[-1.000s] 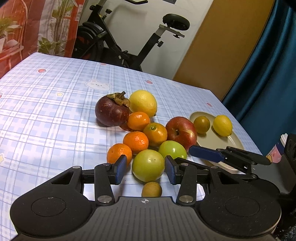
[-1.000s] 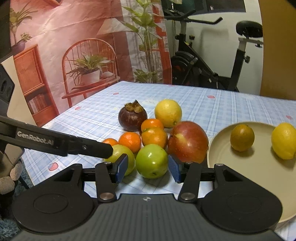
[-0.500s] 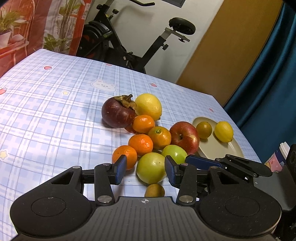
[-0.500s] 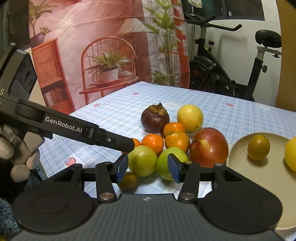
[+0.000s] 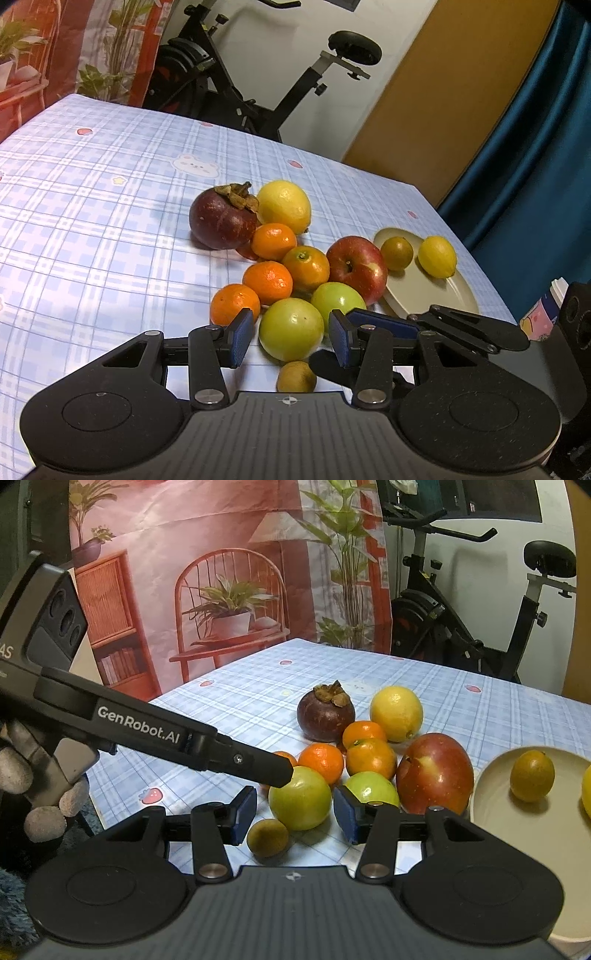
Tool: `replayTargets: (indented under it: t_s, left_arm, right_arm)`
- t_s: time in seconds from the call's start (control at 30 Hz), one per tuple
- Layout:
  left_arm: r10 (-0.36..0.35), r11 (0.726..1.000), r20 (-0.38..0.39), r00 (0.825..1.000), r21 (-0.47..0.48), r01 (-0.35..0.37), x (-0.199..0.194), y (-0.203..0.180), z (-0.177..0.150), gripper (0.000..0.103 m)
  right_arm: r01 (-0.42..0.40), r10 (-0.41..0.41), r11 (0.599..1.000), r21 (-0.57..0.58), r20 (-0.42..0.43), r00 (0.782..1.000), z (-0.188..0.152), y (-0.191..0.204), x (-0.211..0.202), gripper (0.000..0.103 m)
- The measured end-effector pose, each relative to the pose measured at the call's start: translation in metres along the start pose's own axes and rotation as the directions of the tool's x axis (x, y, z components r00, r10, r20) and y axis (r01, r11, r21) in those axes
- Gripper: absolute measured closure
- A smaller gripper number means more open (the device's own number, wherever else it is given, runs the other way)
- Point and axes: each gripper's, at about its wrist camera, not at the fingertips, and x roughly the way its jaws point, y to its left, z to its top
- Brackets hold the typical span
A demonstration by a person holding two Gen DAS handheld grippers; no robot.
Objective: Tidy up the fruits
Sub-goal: 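Close the left gripper around the pale green fruit and lift it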
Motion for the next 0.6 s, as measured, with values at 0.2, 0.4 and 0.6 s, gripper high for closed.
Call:
replayTargets:
  t_s: [0.2,0.4,0.6]
  left_arm:
    - [-0.014,1.0,-0.022,1.0,-0.019,0.014,0.006,0.001,-0.002,0.057]
    - [-0.022,0.999,-0.035,0.999,-0.046,0.02,0.011,0.006,-0.002,0.057]
    - [-0.016,0.998,-0.034,0.999,-0.065,0.014,0.017,0.007,-0.001,0.057]
  right_arm:
    - [-0.008,0.008,1.0,0.003,-0.013,1.0,0.001,0.0,0.01,0.055]
    - [-0.006,0.006,1.0,0.015,-0.035,0.999,0.001,-0.001,0.021,0.055]
    - [0.004,-0.004,1.0,-0.003,-0.03,1.0,0.001,0.002,0.027,0.055]
